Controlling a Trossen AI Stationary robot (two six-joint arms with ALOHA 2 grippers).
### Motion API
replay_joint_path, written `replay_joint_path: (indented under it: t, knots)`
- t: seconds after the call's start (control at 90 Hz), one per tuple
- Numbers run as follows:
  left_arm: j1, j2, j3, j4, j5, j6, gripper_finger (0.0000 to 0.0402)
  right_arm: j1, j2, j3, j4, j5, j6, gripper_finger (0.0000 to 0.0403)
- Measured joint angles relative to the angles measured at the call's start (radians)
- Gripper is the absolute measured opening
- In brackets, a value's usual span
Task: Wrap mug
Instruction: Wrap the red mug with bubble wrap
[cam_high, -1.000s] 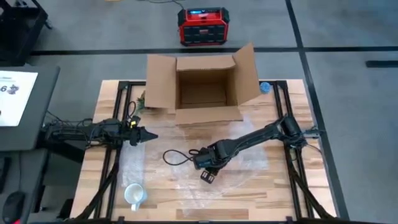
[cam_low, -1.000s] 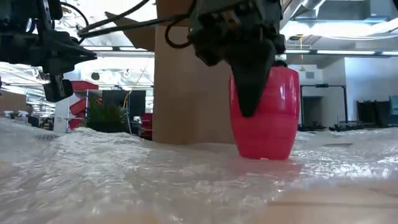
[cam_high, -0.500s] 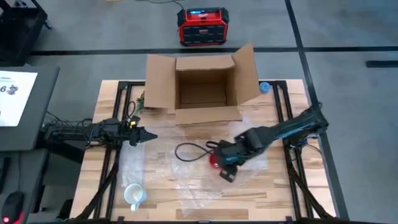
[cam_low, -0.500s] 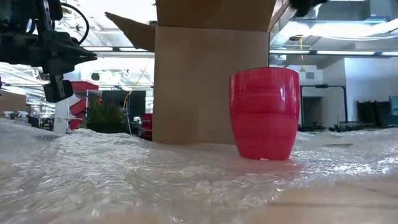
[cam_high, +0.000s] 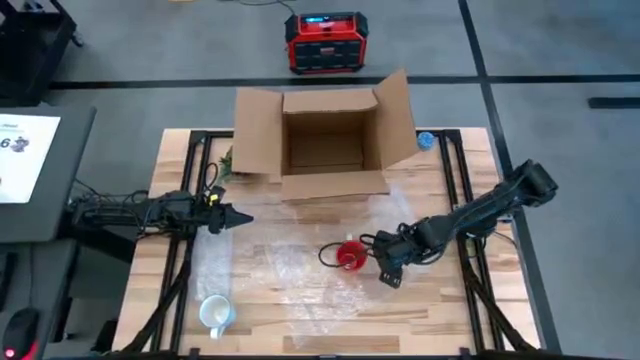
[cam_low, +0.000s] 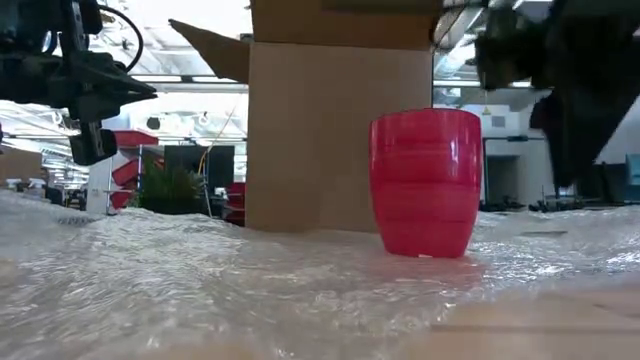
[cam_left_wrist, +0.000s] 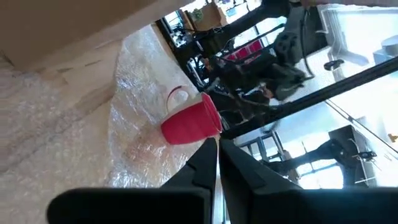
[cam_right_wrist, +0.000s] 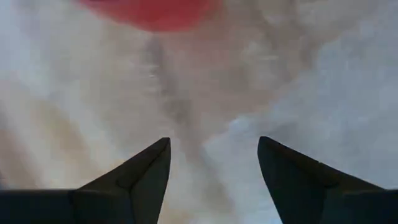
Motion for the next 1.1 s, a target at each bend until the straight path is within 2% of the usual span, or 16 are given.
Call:
replay_joint_path:
  t: [0.167, 0.389, 0.533, 0.756, 0.956, 1.1]
  knots:
    - [0.0, 0.0, 0.0, 0.004, -0.066, -0.045, 0.0, -0.035, 0.056, -0.001, 0.038, 0.147, -0.145, 0.0222]
    - [0.0, 0.0, 0.0, 0.002, -0.103, -0.085, 0.0, -0.068, 0.185, -0.001, -0.003, 0.155, -0.15, 0.0203]
    - [0.0, 0.0, -0.001, 0.003, -0.104, -0.104, 0.0, -0.058, 0.207, 0.004, -0.069, 0.146, -0.062, 0.0154]
    - [0.0, 0.0, -0.002, 0.003, -0.104, -0.106, 0.0, -0.024, 0.131, 0.03, -0.195, 0.134, 0.005, 0.0014]
    - [0.0, 0.0, -0.002, 0.003, -0.104, -0.1, 0.0, -0.008, 0.018, 0.037, -0.319, 0.135, 0.113, 0.0008]
    - [0.0, 0.0, -0.002, 0.004, -0.103, -0.086, 0.0, -0.007, -0.029, 0.037, -0.399, 0.138, 0.127, 0.0001]
